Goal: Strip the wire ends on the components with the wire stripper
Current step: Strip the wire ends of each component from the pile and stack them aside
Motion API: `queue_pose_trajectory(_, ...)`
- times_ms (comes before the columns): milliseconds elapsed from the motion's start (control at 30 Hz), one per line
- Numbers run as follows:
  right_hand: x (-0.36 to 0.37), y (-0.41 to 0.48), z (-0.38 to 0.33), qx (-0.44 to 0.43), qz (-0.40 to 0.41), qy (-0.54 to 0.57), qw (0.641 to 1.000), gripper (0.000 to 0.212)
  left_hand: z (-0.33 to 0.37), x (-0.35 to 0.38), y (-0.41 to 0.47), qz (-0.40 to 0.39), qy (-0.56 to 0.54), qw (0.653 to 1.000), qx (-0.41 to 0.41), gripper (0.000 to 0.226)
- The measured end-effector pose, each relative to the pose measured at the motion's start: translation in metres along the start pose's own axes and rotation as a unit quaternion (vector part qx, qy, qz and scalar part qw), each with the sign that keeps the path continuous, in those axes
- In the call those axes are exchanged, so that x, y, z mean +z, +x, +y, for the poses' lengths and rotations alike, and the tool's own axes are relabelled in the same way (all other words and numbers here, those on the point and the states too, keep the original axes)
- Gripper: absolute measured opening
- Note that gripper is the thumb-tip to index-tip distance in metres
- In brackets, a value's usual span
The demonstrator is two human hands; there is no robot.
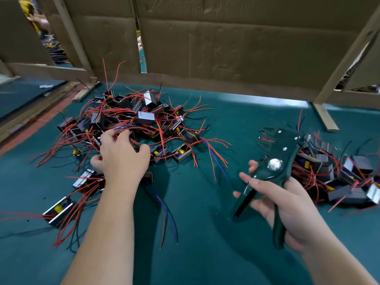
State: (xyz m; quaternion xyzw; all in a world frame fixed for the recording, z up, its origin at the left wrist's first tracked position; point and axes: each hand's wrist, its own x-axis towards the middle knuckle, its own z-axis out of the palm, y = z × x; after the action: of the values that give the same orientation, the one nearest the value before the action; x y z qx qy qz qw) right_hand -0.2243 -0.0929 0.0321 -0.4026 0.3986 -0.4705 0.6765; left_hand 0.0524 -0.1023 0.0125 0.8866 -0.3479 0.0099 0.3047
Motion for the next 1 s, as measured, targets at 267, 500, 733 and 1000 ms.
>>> queue_pose_trajectory(267,-0.022,0.017,-0.011,-0.049,0.124,-0.023,0.991,0.016,0.016,-0.012,-0.014,0.132,-0.069,0.986,0.073,0.029)
queue_pose_trajectory(500,-0.021,0.019,-0.005,-0.076,0.134,0.002,0.988,0.011,0.064,0.020,-0.076,-0.132,0.033,0.881,0.453,0.063)
queue_pose_trajectory(733,-0.008,0.003,-0.008,-0.071,0.033,0.057,0.995,0.034,0.049,0.008,-0.051,-0.097,0.168,0.944,0.265,0.076)
queue_pose_trajectory(1000,0.001,-0.007,-0.008,-0.049,-0.008,0.048,0.998,0.022,0.042,-0.033,-0.030,0.050,0.015,0.993,0.101,0.024)
